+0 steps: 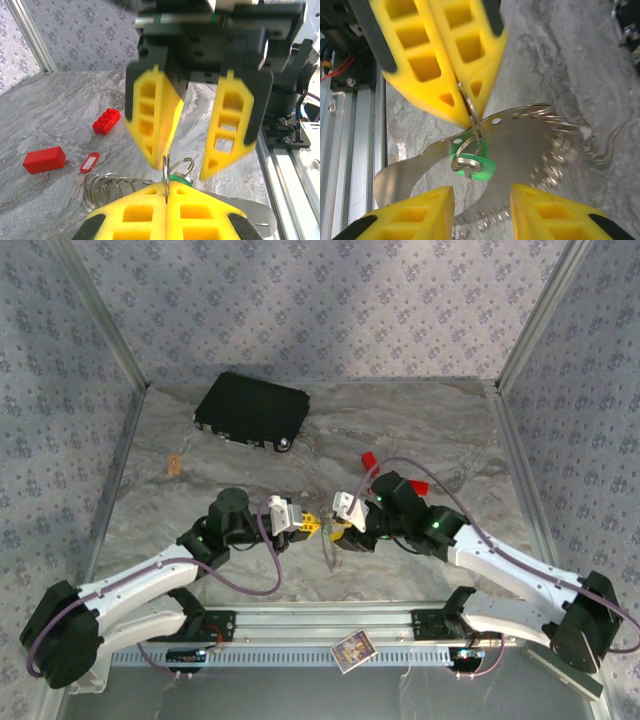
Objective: Put the keys on the keyring
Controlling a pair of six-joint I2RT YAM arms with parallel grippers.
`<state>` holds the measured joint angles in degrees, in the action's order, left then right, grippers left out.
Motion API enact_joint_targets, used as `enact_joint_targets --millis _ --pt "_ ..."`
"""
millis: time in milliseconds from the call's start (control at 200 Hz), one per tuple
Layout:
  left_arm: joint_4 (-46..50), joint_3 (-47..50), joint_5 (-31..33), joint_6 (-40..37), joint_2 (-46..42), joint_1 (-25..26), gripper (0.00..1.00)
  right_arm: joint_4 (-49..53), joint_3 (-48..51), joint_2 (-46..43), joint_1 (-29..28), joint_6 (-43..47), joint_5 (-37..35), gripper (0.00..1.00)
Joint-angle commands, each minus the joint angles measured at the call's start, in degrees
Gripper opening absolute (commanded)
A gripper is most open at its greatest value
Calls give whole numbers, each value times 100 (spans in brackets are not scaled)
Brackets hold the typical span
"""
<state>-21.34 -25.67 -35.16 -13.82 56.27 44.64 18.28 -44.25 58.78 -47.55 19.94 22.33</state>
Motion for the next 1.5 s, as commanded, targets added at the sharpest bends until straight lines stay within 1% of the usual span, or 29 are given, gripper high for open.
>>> enact_joint_targets --millis 0,125,260,355,425,575,780,1024,1064,1279,1389,1419,1469,1494 --pt "-415 -4 -225 6 83 24 0 33 -9 -260 70 -154 184 34" --pt "-406 -24 -301 0 108 22 0 -247 -7 -370 80 -118 485 32" --pt "-344 7 -368 -106 51 27 0 -515 45 -429 81 117 557 29" --pt "-304 41 -454 -194 69 25 0 -783 139 -383 78 150 706 29" --pt "-274 49 -451 -217 64 26 0 -888 149 -321 55 118 668 28" --pt "-370 54 -448 -221 24 30 0 -902 169 -297 51 143 461 26" --pt "-423 45 -565 -279 37 34 0 -937 110 -162 39 89 575 24" --pt "-468 19 -602 -284 112 30 0 -748 42 34 51 181 705 25" --pt "-471 18 -617 -287 121 34 0 -733 24 69 53 185 703 23" --pt "-498 1 -646 -296 173 31 0 -717 -66 202 49 263 786 11" --pt "-492 -26 -539 -282 193 35 0 -671 -135 275 53 348 852 3" --pt "-481 -34 -470 -266 200 34 4 -652 -158 290 53 378 869 0" --pt "-424 -51 -367 -261 209 30 12 -593 -192 308 50 422 878 0" --pt "-372 -72 -321 -274 209 33 18 -554 -216 318 48 443 879 0"
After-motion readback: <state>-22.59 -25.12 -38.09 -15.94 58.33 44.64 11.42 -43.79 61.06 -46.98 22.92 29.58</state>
